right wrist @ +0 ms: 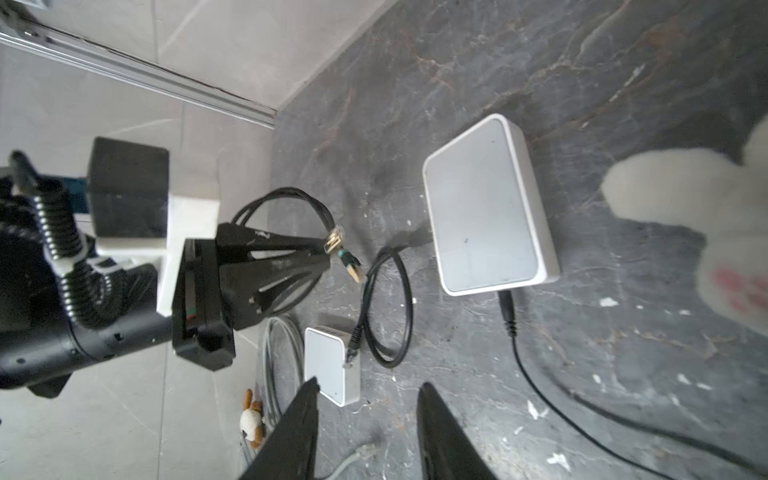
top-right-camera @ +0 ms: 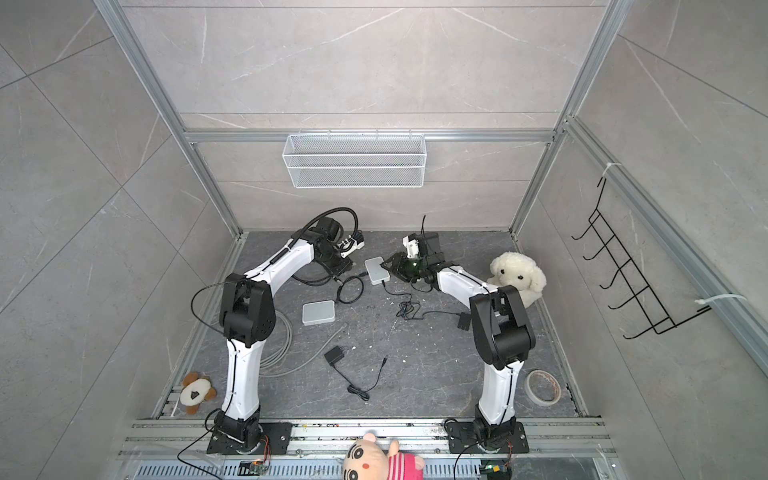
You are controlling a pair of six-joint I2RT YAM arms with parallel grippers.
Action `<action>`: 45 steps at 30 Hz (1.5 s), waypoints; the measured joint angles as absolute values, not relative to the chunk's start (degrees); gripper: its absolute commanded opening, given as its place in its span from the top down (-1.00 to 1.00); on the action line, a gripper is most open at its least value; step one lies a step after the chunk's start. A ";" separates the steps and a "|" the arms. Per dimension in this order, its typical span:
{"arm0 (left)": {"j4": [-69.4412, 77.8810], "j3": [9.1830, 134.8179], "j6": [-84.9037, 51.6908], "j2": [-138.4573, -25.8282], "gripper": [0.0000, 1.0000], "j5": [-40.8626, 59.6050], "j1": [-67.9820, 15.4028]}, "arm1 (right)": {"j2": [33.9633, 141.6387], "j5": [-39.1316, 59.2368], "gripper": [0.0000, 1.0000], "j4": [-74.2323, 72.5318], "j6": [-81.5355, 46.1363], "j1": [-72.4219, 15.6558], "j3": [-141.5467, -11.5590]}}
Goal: Insert the plug into the switch port
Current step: 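Carry the plug to the router port with left gripper while right grips router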
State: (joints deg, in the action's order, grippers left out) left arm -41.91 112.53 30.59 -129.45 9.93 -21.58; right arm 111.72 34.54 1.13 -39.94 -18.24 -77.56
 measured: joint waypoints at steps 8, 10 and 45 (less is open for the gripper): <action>-41.71 114.43 35.68 -136.55 0.94 12.16 -19.29 | 119.24 30.83 0.06 8.64 -33.47 -18.37 -86.76; -41.12 114.52 36.25 -137.16 0.94 13.30 -19.35 | 121.23 29.91 0.04 9.93 -32.25 -18.52 -89.36; -29.89 110.89 31.14 -137.53 0.99 18.81 -22.50 | 141.86 20.75 0.04 31.09 -18.11 -21.58 -121.51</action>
